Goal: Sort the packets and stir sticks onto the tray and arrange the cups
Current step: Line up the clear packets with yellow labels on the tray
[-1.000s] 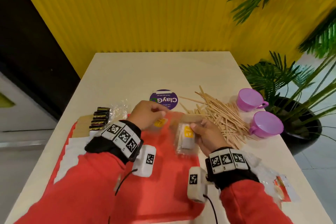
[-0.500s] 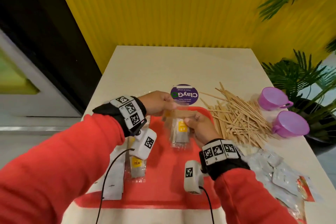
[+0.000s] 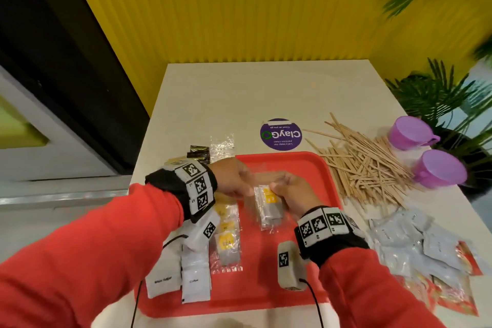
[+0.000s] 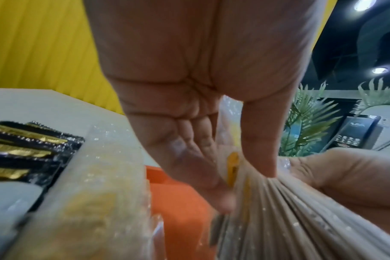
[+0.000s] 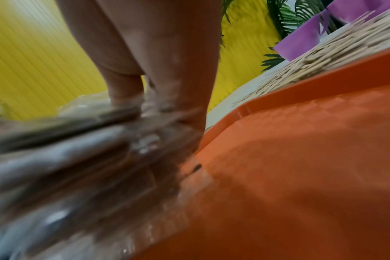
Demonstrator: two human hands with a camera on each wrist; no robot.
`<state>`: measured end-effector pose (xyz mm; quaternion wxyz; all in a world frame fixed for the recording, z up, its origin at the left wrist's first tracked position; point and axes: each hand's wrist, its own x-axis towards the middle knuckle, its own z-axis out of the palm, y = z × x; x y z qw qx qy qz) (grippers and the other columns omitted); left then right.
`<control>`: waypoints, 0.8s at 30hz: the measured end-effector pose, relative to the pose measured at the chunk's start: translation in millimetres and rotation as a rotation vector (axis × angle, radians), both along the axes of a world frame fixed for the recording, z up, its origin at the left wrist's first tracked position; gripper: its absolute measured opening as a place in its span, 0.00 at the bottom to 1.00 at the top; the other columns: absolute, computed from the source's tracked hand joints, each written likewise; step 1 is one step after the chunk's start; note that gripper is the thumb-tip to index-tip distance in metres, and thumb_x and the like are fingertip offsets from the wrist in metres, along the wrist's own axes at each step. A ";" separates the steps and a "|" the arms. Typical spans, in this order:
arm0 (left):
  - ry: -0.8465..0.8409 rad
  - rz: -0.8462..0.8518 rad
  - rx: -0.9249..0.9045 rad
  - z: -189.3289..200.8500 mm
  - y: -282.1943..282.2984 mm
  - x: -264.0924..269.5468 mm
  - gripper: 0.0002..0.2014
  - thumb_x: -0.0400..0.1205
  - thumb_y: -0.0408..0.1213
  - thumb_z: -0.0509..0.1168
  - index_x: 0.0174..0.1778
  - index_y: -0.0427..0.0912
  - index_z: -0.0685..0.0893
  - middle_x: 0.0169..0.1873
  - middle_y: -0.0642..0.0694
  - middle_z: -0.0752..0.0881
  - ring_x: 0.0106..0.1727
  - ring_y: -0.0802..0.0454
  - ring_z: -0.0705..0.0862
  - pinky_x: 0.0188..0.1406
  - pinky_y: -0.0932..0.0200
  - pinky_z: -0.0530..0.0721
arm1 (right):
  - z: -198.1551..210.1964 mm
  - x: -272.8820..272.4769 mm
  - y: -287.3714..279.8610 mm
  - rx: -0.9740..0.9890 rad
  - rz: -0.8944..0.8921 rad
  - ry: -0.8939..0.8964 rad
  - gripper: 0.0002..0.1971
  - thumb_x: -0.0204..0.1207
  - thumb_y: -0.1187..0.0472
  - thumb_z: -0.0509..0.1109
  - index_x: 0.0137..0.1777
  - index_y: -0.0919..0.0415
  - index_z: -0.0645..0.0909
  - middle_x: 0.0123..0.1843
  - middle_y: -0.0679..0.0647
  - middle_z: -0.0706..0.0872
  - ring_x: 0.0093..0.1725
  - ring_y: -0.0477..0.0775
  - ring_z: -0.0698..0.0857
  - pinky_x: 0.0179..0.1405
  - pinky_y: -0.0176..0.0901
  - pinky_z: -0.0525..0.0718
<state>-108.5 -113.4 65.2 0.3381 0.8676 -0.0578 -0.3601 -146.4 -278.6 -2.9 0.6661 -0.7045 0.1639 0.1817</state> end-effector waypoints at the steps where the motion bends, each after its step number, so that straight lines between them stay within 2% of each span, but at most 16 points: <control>1: -0.033 -0.026 0.048 -3.4 2.4 -3.1 0.19 0.73 0.34 0.75 0.58 0.41 0.80 0.37 0.53 0.81 0.36 0.59 0.81 0.29 0.70 0.79 | 0.1 -3.3 0.7 -0.001 0.004 0.016 0.05 0.73 0.69 0.67 0.47 0.63 0.80 0.45 0.63 0.84 0.43 0.63 0.81 0.48 0.57 0.79; 4: -0.133 -0.080 0.190 -15.3 11.2 -17.3 0.29 0.64 0.40 0.80 0.56 0.44 0.73 0.45 0.49 0.81 0.45 0.51 0.81 0.43 0.56 0.82 | -0.3 -12.3 -1.6 0.001 -0.008 0.052 0.05 0.74 0.70 0.67 0.42 0.60 0.79 0.36 0.59 0.80 0.38 0.59 0.77 0.43 0.54 0.74; 6: -0.223 -0.173 0.363 -22.6 16.0 -35.3 0.38 0.59 0.46 0.82 0.60 0.45 0.69 0.52 0.49 0.78 0.53 0.49 0.78 0.50 0.51 0.84 | 0.6 -18.1 -5.3 0.018 -0.042 0.075 0.08 0.75 0.72 0.66 0.39 0.59 0.78 0.32 0.55 0.77 0.34 0.55 0.76 0.40 0.50 0.76; 9: -0.384 -0.346 0.582 -34.3 20.6 -64.4 0.46 0.58 0.53 0.81 0.67 0.47 0.64 0.62 0.48 0.68 0.64 0.46 0.68 0.59 0.47 0.79 | 2.7 -26.8 -11.2 0.084 -0.067 0.115 0.14 0.76 0.76 0.63 0.34 0.60 0.74 0.28 0.52 0.75 0.25 0.47 0.78 0.32 0.42 0.78; 12: -0.445 -0.396 0.650 -47.6 22.0 -78.0 0.52 0.60 0.55 0.79 0.75 0.47 0.58 0.73 0.46 0.60 0.74 0.43 0.60 0.69 0.42 0.70 | 2.6 -37.1 -12.5 0.150 -0.065 0.163 0.15 0.77 0.77 0.61 0.33 0.59 0.73 0.29 0.52 0.75 0.26 0.47 0.78 0.32 0.45 0.80; 14: -0.430 -0.425 0.682 -54.1 21.4 -80.5 0.60 0.63 0.54 0.79 0.81 0.48 0.44 0.81 0.43 0.45 0.82 0.38 0.45 0.77 0.35 0.54 | 1.0 -46.4 -7.7 0.163 -0.071 0.213 0.16 0.78 0.77 0.61 0.33 0.60 0.72 0.28 0.52 0.75 0.22 0.45 0.79 0.27 0.39 0.81; 15: -0.419 -0.436 0.693 -55.6 21.4 -80.2 0.62 0.64 0.54 0.78 0.82 0.47 0.39 0.82 0.44 0.39 0.82 0.38 0.37 0.78 0.34 0.46 | 0.0 -50.9 -4.4 0.169 -0.069 0.243 0.15 0.78 0.78 0.61 0.33 0.60 0.73 0.27 0.52 0.76 0.20 0.44 0.79 0.25 0.37 0.81; 17: -0.431 -0.439 0.700 -57.5 22.3 -77.2 0.63 0.66 0.54 0.77 0.82 0.45 0.34 0.82 0.44 0.34 0.81 0.39 0.32 0.78 0.34 0.40 | -2.2 -59.4 2.2 0.196 -0.044 0.273 0.15 0.78 0.78 0.60 0.34 0.62 0.75 0.25 0.52 0.79 0.19 0.44 0.80 0.22 0.34 0.82; 20: -0.485 -0.419 0.710 -57.4 24.3 -68.2 0.63 0.67 0.54 0.76 0.81 0.43 0.34 0.82 0.45 0.35 0.82 0.40 0.32 0.79 0.35 0.42 | 1.0 -69.2 10.1 0.264 0.014 0.283 0.20 0.79 0.79 0.56 0.32 0.62 0.81 0.20 0.50 0.84 0.18 0.43 0.82 0.19 0.32 0.82; 24: -0.491 -0.404 0.705 -57.5 26.9 -58.7 0.65 0.64 0.60 0.76 0.82 0.42 0.34 0.82 0.45 0.35 0.82 0.41 0.32 0.79 0.34 0.43 | -0.2 -75.3 22.1 0.268 -0.061 0.276 0.15 0.80 0.79 0.55 0.42 0.63 0.80 0.19 0.49 0.84 0.17 0.43 0.81 0.17 0.32 0.81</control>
